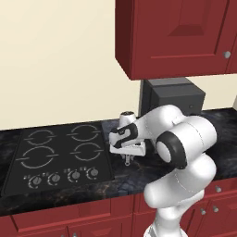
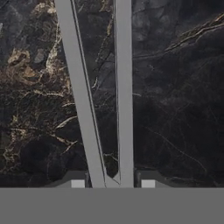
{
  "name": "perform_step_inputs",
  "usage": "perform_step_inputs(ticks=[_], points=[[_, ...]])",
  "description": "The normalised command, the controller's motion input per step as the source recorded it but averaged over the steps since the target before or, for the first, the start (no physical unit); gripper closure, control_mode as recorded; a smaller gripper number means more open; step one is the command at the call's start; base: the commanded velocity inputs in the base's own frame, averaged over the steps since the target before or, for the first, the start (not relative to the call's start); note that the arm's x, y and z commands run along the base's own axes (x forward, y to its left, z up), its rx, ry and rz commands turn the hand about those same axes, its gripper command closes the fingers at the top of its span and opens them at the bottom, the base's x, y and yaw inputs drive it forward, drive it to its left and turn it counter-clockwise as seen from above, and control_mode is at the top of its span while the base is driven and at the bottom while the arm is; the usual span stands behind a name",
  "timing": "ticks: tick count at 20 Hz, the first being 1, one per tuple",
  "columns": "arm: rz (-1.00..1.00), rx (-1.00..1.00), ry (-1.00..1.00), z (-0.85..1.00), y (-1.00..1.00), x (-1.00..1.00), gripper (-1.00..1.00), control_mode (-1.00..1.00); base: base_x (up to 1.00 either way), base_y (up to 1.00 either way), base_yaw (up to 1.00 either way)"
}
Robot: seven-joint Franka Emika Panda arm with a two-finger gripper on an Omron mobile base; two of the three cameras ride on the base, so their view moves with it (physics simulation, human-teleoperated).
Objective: Pick up the tongs from the counter and place them near the plate next to the oven.
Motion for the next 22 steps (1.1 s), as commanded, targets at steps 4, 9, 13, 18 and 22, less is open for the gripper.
perform_step_inputs(ticks=[4, 9, 13, 18, 22], points=[[0.0, -0.07, -0.01, 0.49, -0.07, -0.45, 1.0, -1.0, 0.0, 0.0, 0.0], [0.02, -0.01, -0.07, 0.83, -0.06, -1.0, 1.0, -1.0, 0.0, 0.0, 0.0], [0.06, 0.0, -0.09, 1.0, -0.03, -0.92, 1.0, -1.0, 0.0, 0.0, 0.0], [0.1, 0.0, -0.01, 1.0, -0.1, -0.9, 1.0, -1.0, 0.0, 0.0, 0.0], [0.19, 0.0, 0.07, 1.0, -0.19, -0.49, 1.0, -1.0, 0.0, 0.0, 0.0]])
